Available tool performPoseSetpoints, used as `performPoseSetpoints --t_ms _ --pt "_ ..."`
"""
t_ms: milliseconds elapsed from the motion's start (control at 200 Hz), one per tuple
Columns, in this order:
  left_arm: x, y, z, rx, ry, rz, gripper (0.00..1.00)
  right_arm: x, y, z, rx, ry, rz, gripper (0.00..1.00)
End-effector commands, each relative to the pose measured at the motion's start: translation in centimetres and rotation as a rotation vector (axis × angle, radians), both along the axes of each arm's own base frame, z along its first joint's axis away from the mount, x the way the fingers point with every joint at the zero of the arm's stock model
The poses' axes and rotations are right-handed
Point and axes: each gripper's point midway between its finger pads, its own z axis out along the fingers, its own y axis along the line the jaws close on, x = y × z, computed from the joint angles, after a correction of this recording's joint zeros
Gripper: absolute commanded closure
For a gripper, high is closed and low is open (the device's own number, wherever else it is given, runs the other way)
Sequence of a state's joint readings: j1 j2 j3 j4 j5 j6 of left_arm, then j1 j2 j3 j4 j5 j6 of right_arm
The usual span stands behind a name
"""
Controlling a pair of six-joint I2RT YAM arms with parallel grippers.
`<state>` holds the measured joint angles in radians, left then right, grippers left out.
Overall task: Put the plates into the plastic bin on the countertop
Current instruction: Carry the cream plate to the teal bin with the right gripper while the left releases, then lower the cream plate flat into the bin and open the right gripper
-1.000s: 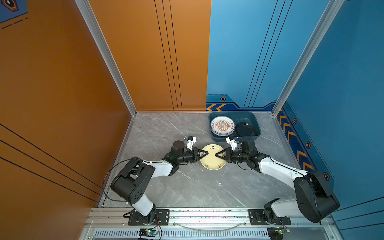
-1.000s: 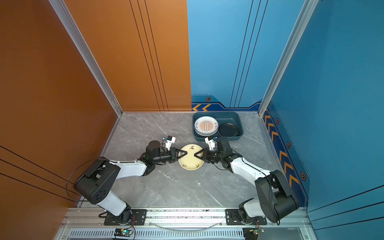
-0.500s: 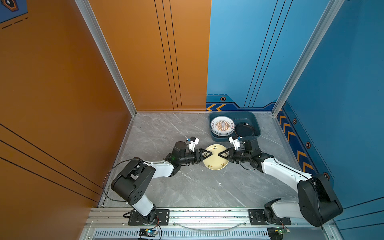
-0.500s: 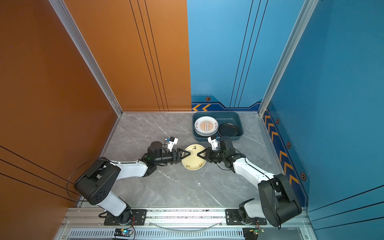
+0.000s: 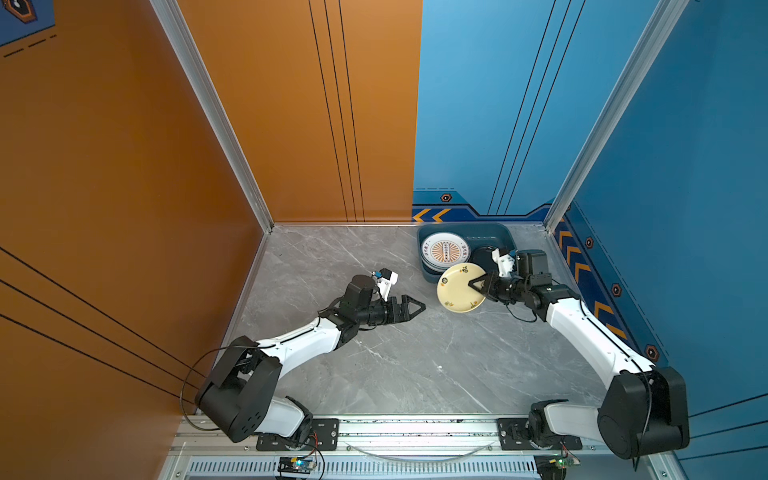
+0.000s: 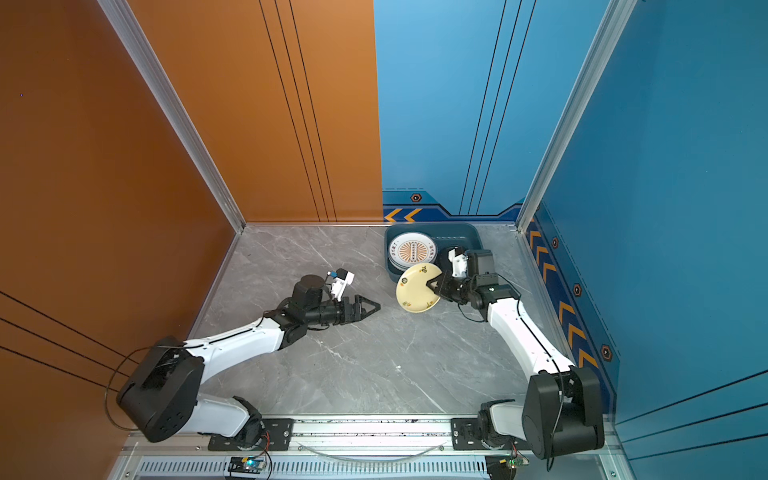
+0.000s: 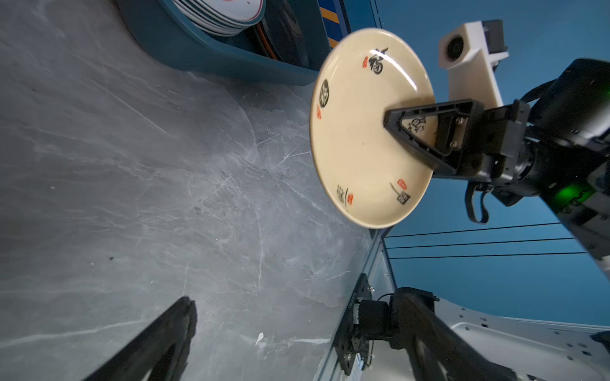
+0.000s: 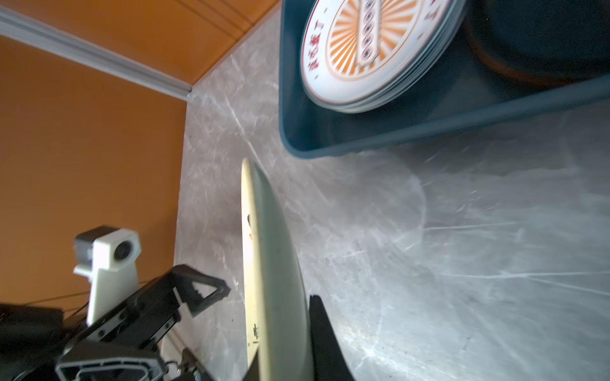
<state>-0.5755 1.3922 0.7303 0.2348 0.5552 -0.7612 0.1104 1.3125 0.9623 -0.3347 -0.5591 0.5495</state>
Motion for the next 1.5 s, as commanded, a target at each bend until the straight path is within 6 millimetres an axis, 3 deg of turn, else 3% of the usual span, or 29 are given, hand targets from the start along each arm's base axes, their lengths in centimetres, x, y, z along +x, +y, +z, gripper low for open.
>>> performPoseSetpoints --t_ms 0,185,476,866,1171,1497 --pt "-0.5 2.3 -1.6 0.184 -0.019 0.024 0.02 1.7 -3.5 -0.3 -0.14 0.019 -0.095 1.0" --pt "-0.6 4.5 -1.9 0.224 -0.013 0.062 0.02 5.6 -8.2 0.5 -0.251 0.031 -0.22 1.0" --pt "-0.6 6.7 -2.2 0.219 -0.001 0.099 0.02 10.4 -12.9 -1.4 -0.311 0.113 -0.336 1.0" --pt "-0.7 8.6 -2.0 0.197 0.002 0.12 0.02 13.8 -14.0 -4.4 -0.37 0.203 -0.346 1.0" --pt "-0.6 9.6 -1.7 0.184 0.007 0.139 0.02 14.8 -14.0 -6.1 -0.39 0.245 -0.338 0.99" --pt "-0.6 10.0 -1.5 0.171 0.01 0.147 0.02 15.2 -14.2 -7.1 -0.4 0.268 -0.335 0.88"
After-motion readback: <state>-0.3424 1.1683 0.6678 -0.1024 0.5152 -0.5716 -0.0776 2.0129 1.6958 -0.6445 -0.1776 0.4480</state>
